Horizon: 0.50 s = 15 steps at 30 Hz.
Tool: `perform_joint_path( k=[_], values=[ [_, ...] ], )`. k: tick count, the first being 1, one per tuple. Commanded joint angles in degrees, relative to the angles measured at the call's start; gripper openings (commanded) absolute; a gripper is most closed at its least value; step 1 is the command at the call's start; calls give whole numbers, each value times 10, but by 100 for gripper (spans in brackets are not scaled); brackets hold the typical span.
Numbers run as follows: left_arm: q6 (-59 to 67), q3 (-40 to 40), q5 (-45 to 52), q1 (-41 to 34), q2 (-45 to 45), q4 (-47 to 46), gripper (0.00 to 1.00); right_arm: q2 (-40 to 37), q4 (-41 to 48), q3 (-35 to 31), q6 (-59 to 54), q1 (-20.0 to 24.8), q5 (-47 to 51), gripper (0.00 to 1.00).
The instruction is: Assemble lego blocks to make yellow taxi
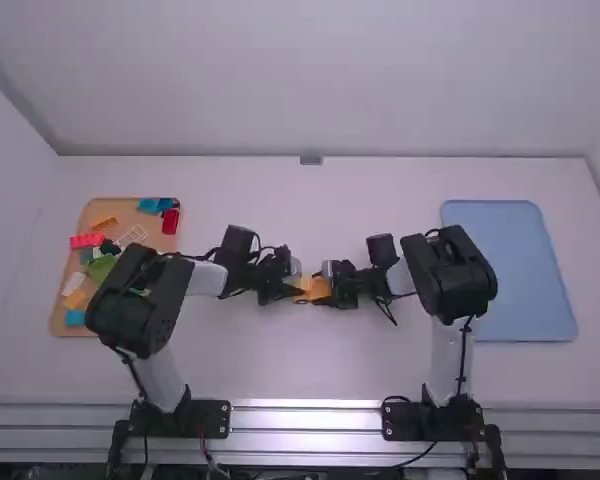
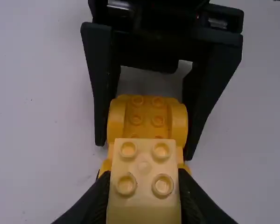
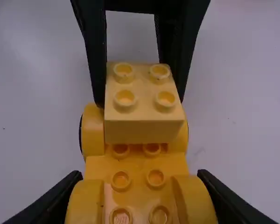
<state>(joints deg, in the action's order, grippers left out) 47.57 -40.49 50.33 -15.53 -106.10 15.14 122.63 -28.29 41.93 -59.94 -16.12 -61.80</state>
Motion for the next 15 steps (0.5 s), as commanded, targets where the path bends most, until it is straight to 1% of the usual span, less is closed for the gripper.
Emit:
perform_joint_path(
  k=[1, 9, 15],
  values=[
    [2, 7, 2, -6, -22, -5, 4, 12, 2, 5, 1, 0, 1, 48],
    [-2, -8, 1, -6, -29, -18, 6, 12, 2, 5, 0, 0, 1, 48],
    [-2, -7, -7, -6, -29, -33, 2, 12, 2, 5, 1, 0, 2, 48]
  ],
)
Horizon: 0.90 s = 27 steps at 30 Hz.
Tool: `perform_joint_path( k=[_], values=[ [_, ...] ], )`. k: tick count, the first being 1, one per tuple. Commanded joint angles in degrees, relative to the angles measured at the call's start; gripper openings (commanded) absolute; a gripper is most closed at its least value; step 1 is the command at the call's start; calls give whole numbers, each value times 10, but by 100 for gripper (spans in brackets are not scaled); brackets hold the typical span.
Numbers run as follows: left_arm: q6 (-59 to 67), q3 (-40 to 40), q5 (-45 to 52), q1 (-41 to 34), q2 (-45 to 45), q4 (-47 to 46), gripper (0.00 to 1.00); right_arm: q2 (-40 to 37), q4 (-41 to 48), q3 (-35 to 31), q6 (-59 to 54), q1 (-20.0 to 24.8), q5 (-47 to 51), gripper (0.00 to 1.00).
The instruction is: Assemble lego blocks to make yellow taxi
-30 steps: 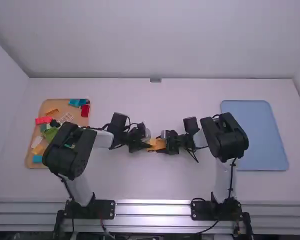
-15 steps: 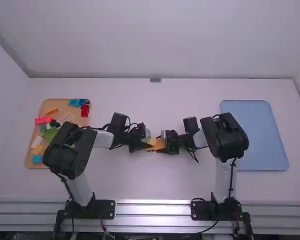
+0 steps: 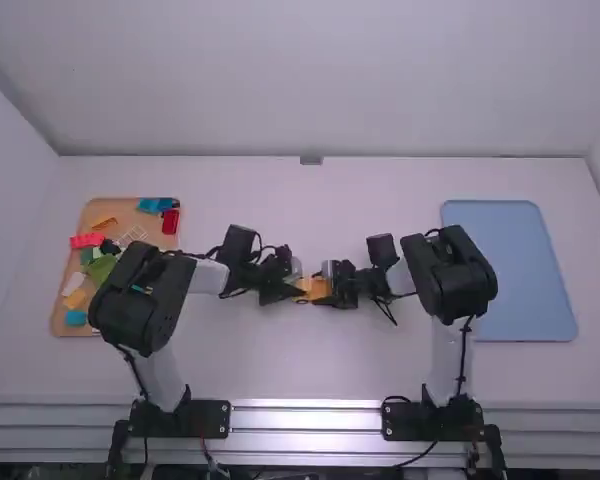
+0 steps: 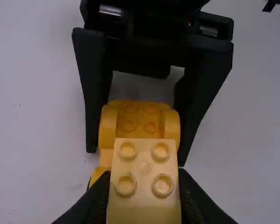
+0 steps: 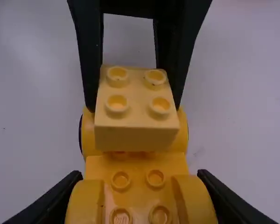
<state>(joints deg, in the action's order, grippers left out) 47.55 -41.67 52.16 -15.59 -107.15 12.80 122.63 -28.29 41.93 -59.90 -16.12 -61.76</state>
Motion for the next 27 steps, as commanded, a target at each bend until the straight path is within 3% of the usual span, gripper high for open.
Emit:
perform_joint_path(
  k=[1, 12, 27],
  values=[
    [-1, 5, -29, -5, -18, -12, 2, 12, 2, 5, 0, 0, 1, 48],
    [-28, 5, -93, -5, -18, 14, 2, 12, 2, 5, 1, 0, 1, 47],
    [-7, 4, -95, -5, -1, 30, 2, 12, 2, 5, 0, 0, 3, 47]
  ],
)
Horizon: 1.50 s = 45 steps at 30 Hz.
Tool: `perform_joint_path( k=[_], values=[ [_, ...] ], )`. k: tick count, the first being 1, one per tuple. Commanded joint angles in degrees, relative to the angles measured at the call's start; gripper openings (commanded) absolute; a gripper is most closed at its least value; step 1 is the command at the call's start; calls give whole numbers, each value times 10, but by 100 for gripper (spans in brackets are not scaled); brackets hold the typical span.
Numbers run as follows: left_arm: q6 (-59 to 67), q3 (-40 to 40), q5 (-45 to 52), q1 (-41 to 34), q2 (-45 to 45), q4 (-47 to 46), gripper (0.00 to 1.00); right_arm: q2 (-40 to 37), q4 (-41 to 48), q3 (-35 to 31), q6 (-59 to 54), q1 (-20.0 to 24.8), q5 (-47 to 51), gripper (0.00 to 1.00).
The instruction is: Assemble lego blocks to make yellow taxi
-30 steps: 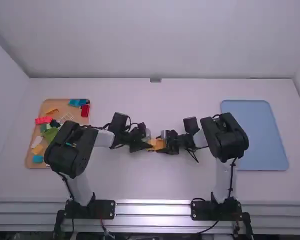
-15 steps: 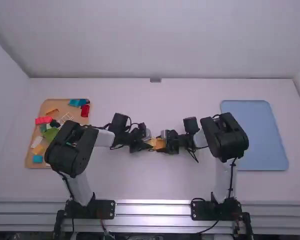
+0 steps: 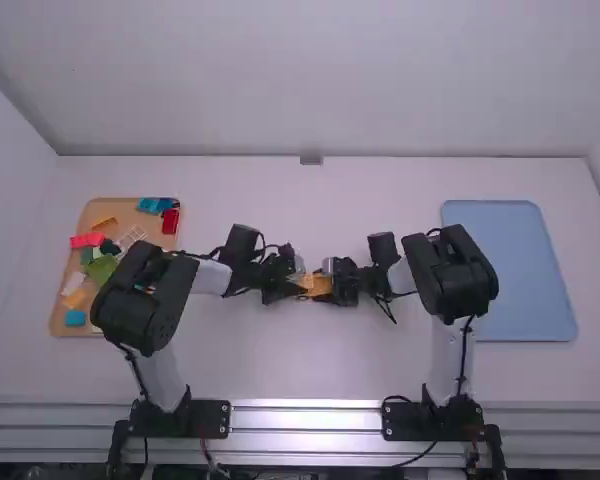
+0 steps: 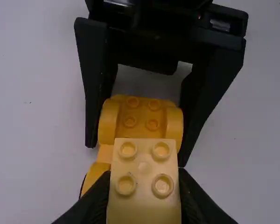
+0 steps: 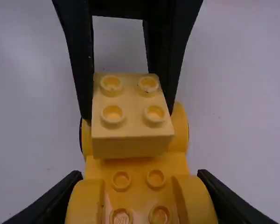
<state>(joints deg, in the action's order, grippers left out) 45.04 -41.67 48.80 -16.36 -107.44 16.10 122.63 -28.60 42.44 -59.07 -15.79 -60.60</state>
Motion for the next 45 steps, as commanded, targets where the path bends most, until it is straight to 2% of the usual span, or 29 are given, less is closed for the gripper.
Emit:
perform_joint_path(
  k=[1, 6, 13, 31, 34, 37, 38, 42, 45],
  values=[
    [19, 4, -56, 2, 9, -9, 2, 12, 5, 0, -8, -3, -9, 48],
    [20, 4, -31, 3, 50, -32, 2, 12, 5, 0, -8, -3, -10, 48],
    [75, 5, -12, 2, 43, -65, 2, 12, 5, 0, -8, -3, -10, 49],
    [69, 5, -19, 3, 9, -37, 3, 12, 5, 0, -8, -3, -11, 49],
    [69, 5, -17, 0, 9, -36, 15, 12, 5, 0, -8, -3, -10, 49],
    [69, 4, -17, -2, 9, -36, 34, 12, 5, 0, -8, -3, -10, 49],
    [69, 4, -17, 0, 9, -35, 51, 12, 5, 0, -8, -3, -10, 49],
    [69, 4, -17, 1, 9, -25, 55, 12, 5, 0, -8, -3, -10, 49],
    [69, 4, -12, 2, 9, -21, 52, 12, 5, 0, -8, -3, -10, 49]
  ],
)
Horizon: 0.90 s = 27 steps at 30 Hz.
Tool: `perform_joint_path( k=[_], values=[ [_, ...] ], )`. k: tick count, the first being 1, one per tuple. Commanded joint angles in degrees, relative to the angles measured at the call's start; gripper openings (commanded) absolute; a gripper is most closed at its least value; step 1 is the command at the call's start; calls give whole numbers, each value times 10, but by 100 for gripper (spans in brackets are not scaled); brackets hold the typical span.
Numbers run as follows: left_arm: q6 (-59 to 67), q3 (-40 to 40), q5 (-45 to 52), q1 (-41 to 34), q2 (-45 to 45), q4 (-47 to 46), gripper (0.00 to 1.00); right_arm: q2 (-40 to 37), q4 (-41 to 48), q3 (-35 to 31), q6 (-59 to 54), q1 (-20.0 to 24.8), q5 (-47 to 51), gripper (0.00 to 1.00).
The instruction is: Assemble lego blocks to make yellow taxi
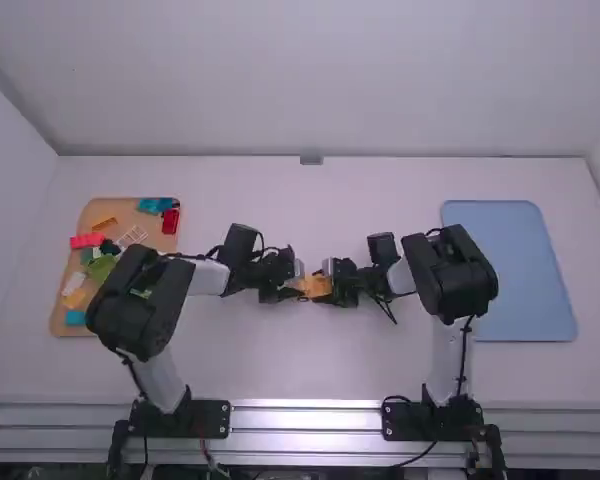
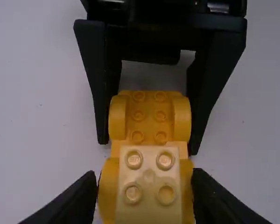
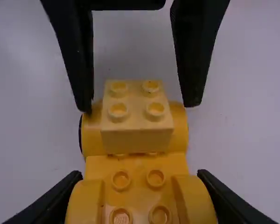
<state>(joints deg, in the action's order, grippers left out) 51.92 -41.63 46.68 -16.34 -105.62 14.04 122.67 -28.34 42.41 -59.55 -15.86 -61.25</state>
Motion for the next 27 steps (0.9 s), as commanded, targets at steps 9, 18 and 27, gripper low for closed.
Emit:
perform_joint_path(
  k=[9, 18, 27],
  values=[
    [-27, -16, 60, 25, 59, -64, 43, 11, 3, 0, -3, -3, -4, 50],
    [-41, 10, 7, 12, 66, -61, 2, 11, 2, 0, -3, -3, -4, 50],
    [-60, 26, 9, 2, 23, -10, 2, 11, 1, 0, -3, -3, -4, 50]
  ],
)
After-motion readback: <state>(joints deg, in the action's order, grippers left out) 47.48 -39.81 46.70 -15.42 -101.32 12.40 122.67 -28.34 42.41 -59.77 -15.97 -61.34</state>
